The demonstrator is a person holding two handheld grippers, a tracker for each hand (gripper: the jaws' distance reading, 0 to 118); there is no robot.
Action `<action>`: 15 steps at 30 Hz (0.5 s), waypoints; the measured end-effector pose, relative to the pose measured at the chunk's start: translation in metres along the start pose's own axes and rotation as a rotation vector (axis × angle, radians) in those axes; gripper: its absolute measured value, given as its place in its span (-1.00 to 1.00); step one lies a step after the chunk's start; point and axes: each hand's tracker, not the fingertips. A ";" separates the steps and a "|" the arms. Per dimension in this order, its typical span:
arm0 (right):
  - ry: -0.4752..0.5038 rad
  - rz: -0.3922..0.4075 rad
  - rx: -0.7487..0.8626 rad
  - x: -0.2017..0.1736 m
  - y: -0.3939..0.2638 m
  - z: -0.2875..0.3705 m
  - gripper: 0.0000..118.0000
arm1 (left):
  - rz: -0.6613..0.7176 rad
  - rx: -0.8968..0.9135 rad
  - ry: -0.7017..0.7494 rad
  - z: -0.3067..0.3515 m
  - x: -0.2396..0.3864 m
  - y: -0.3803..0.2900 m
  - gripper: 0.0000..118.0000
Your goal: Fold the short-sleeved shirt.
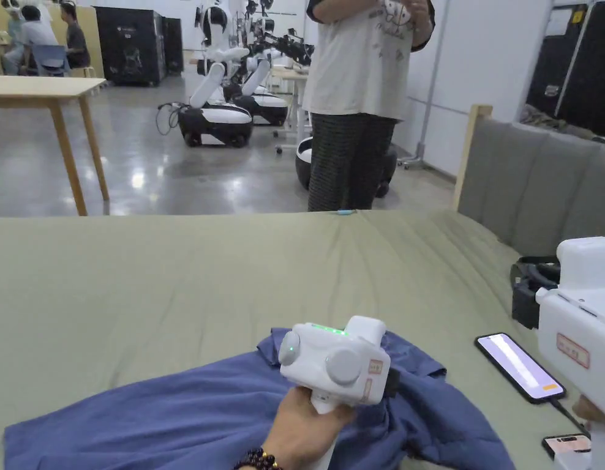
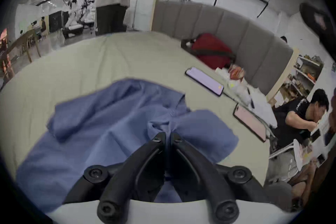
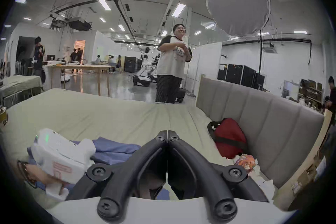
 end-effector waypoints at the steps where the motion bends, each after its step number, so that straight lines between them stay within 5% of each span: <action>1: 0.009 -0.001 -0.006 0.000 -0.002 0.000 -0.99 | 0.022 -0.008 0.004 -0.004 -0.004 -0.005 -0.94; 2: 0.018 0.001 -0.010 -0.001 -0.003 -0.001 -0.99 | 0.040 -0.001 0.006 -0.004 -0.007 -0.007 -0.87; 3: 0.022 0.006 -0.010 -0.002 -0.005 -0.002 -0.99 | 0.054 0.008 0.032 -0.002 -0.009 -0.007 -0.59; 4: 0.024 0.014 -0.010 -0.005 -0.005 -0.003 -0.99 | 0.075 0.029 0.048 0.002 -0.014 -0.004 0.02; 5: 0.024 0.019 -0.010 -0.006 -0.005 -0.003 -0.99 | 0.091 0.033 0.055 0.007 -0.017 0.000 0.02; 8: 0.040 0.025 -0.001 -0.012 -0.003 0.002 -0.99 | 0.206 0.159 0.025 0.046 -0.038 0.008 1.00; 15: 0.121 -0.045 0.026 -0.029 -0.004 0.014 -0.99 | 0.186 0.387 0.193 0.200 -0.111 -0.012 0.96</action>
